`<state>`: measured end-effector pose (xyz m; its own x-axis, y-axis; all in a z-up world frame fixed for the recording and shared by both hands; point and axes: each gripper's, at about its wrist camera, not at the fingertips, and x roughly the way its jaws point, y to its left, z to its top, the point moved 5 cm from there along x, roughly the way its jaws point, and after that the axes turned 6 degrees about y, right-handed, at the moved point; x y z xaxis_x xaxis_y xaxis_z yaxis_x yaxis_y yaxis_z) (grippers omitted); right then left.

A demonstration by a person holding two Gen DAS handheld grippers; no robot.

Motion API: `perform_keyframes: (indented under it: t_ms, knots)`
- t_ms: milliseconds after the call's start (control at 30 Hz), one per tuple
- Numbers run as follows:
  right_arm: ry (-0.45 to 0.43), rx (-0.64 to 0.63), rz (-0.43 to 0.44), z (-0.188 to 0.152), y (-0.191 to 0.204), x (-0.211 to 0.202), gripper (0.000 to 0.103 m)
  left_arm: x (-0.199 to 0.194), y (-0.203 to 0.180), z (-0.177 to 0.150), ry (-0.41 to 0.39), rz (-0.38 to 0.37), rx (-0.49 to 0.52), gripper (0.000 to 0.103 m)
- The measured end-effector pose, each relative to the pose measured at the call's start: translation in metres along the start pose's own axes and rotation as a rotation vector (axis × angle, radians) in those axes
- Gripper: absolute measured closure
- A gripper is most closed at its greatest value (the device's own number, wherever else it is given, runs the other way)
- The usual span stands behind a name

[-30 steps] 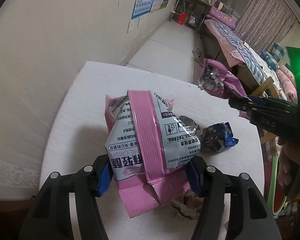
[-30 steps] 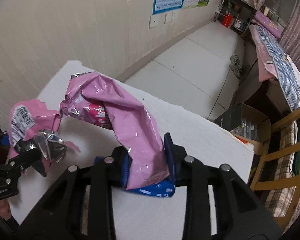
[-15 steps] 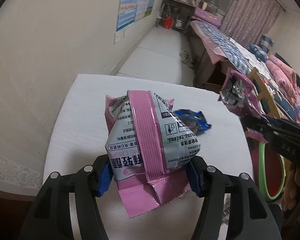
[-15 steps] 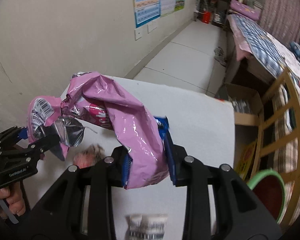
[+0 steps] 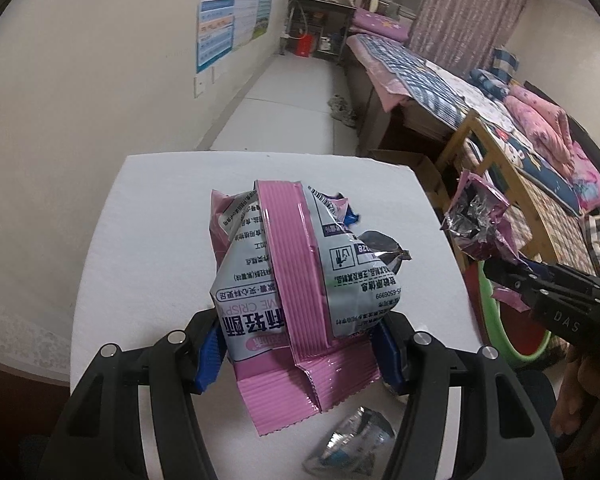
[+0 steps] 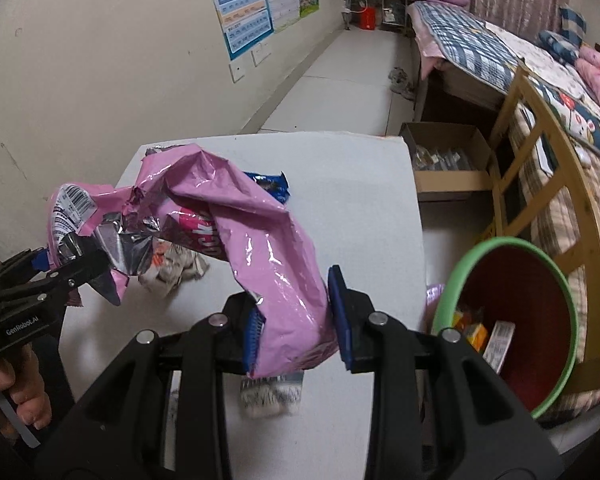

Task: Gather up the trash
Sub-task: 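Carry both bags over the green bin and open both tools to drop them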

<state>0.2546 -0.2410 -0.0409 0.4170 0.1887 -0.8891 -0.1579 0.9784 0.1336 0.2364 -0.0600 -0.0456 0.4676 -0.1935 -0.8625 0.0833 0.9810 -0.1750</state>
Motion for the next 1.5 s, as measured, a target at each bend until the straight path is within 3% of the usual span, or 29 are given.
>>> perform_keyframes:
  t_ms: [400, 900, 1133, 1500]
  knots:
    - [-0.038, 0.086, -0.035, -0.024, -0.044, -0.030, 0.073, -0.006, -0.049, -0.011, 0.008, -0.053, 0.082, 0.045]
    - [-0.057, 0.248, -0.181, -0.049, -0.158, -0.058, 0.073, 0.019, -0.166, 0.004, 0.028, -0.187, 0.247, 0.045]
    - [-0.031, 0.318, -0.255, -0.066, -0.210, -0.054, 0.073, 0.038, -0.219, 0.001, 0.074, -0.254, 0.311, 0.045]
    - [-0.001, 0.402, -0.296, -0.090, -0.253, -0.048, 0.073, 0.064, -0.290, 0.001, 0.123, -0.308, 0.424, 0.045]
